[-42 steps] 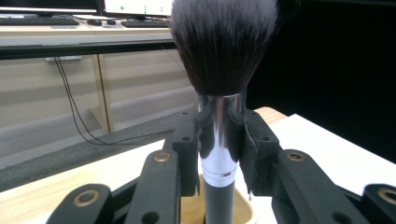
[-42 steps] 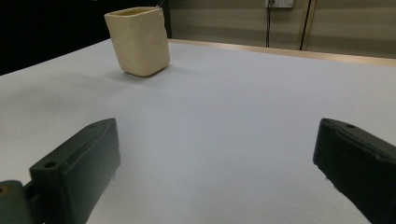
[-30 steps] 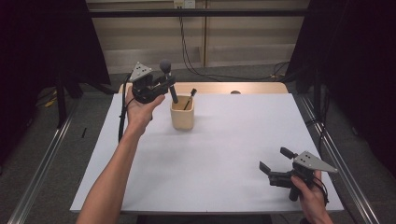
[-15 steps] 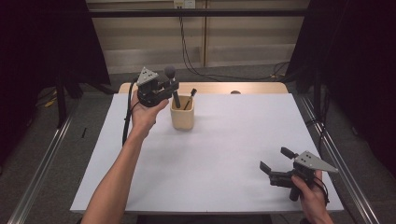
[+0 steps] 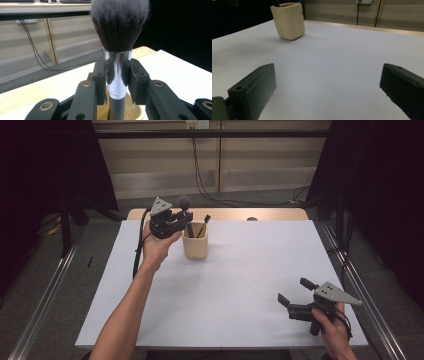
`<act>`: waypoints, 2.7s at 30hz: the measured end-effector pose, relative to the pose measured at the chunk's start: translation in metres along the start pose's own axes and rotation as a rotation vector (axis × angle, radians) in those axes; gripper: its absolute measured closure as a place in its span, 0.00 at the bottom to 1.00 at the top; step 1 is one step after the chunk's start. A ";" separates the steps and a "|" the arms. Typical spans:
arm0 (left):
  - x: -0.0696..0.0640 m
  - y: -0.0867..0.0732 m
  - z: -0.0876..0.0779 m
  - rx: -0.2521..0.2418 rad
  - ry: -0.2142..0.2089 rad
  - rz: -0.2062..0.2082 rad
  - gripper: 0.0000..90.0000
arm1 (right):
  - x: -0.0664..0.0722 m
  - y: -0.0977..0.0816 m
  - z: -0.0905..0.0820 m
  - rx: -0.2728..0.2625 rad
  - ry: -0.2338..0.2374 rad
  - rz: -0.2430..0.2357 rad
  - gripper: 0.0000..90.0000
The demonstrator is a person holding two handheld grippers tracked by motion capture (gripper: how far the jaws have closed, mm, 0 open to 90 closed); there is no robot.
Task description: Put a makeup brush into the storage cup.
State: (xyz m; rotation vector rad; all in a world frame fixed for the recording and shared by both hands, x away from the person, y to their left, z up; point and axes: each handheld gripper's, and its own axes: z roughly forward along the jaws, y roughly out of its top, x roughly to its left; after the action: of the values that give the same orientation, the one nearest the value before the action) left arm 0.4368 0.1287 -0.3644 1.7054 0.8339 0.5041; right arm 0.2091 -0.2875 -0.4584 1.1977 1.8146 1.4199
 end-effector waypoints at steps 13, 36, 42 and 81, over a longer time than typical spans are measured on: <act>0.003 -0.009 0.004 0.016 0.010 -0.004 0.78 | 0.000 0.000 0.000 -0.001 0.001 -0.002 0.01; 0.004 -0.026 0.013 0.040 0.020 0.002 0.78 | 0.000 0.000 0.000 0.003 0.001 -0.002 0.01; 0.006 -0.031 0.014 0.050 0.023 -0.006 0.78 | 0.000 -0.001 0.000 0.004 0.002 -0.005 0.01; 0.012 -0.042 0.011 0.024 0.065 -0.035 0.18 | -0.001 0.000 0.002 0.006 0.008 -0.009 0.01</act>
State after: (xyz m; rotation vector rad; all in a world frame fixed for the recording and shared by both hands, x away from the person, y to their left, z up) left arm 0.4410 0.1361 -0.4090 1.7008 0.9178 0.5301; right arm 0.2109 -0.2876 -0.4595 1.1875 1.8289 1.4168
